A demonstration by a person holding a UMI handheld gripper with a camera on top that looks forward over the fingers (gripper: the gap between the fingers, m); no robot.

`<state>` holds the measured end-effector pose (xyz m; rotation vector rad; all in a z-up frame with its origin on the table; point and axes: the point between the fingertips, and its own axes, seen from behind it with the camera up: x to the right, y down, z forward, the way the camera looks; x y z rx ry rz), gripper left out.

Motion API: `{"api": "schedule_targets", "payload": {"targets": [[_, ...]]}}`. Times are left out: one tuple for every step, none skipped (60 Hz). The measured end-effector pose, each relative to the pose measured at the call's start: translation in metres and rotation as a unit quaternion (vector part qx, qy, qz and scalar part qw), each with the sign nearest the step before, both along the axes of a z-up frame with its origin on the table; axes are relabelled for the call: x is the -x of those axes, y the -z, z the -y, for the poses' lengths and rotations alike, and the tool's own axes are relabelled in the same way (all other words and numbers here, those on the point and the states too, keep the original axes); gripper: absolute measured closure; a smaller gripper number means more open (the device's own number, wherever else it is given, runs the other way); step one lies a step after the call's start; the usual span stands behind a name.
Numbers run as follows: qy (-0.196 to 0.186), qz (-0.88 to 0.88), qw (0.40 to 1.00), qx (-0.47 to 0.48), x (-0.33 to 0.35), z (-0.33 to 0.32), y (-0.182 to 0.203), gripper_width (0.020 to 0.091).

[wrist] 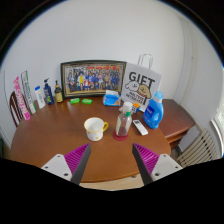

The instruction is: Pour water

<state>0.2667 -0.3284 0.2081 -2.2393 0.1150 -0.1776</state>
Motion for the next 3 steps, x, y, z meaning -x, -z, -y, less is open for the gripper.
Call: {"api": "schedule_targets", "payload": {"targets": [[0.000, -0.002, 1.000, 0.002, 0.0003, 0.0006, 0.0008, 0.0250], [0.000, -0.004, 1.000, 0.003, 0.0006, 0.0013, 0.0016, 0.0252], [-0.001, -0.005, 1.000, 0.003, 0.0010, 0.0012, 0.0022, 0.0251]]}}
